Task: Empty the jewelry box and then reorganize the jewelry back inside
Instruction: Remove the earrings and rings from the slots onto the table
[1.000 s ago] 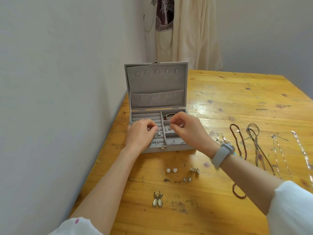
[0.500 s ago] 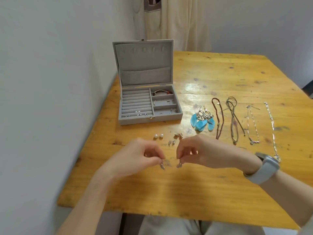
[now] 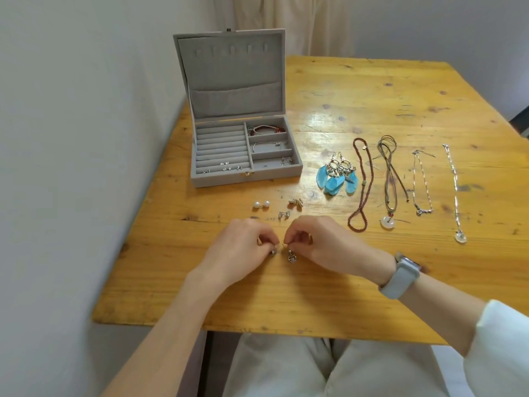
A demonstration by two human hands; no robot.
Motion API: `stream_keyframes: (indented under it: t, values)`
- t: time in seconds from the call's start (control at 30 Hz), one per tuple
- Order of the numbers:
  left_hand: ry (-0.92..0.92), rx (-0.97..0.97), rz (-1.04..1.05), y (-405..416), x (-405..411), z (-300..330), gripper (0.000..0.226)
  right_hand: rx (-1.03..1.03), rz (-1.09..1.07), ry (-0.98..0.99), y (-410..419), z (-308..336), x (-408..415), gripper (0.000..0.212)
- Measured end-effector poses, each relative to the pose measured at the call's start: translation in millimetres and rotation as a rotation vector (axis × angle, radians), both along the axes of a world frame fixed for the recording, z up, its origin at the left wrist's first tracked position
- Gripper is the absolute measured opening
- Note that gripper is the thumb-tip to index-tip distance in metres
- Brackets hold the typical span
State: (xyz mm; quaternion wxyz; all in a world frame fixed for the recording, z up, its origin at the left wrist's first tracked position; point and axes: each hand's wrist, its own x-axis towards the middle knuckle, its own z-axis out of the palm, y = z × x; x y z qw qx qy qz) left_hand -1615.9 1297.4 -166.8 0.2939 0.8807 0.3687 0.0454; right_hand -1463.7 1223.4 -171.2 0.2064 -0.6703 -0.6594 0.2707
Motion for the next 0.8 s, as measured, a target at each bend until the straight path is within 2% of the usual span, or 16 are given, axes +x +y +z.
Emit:
stream_keyframes:
  t: [0.27, 0.47, 0.6, 0.8]
  values:
    - [-0.113, 0.048, 0.103, 3.5, 5.6, -4.1, 0.015, 0.129, -0.130, 0.034, 6.1, -15.0, -1.0, 0.012]
    - [-0.191, -0.202, 0.053, 1.4, -1.5, 6.4, 0.020, 0.069, -0.156, 0.262, 2.4, -11.5, 4.4, 0.010]
    - [-0.122, -0.143, 0.055, -0.1, -0.9, 1.3, 0.013, 0.036, -0.130, 0.289, -1.9, -8.5, 4.8, 0.013]
    - [-0.055, 0.032, 0.026, -2.3, 5.5, -6.1, 0.012, 0.075, -0.130, 0.151, -4.1, -13.5, -1.4, 0.012]
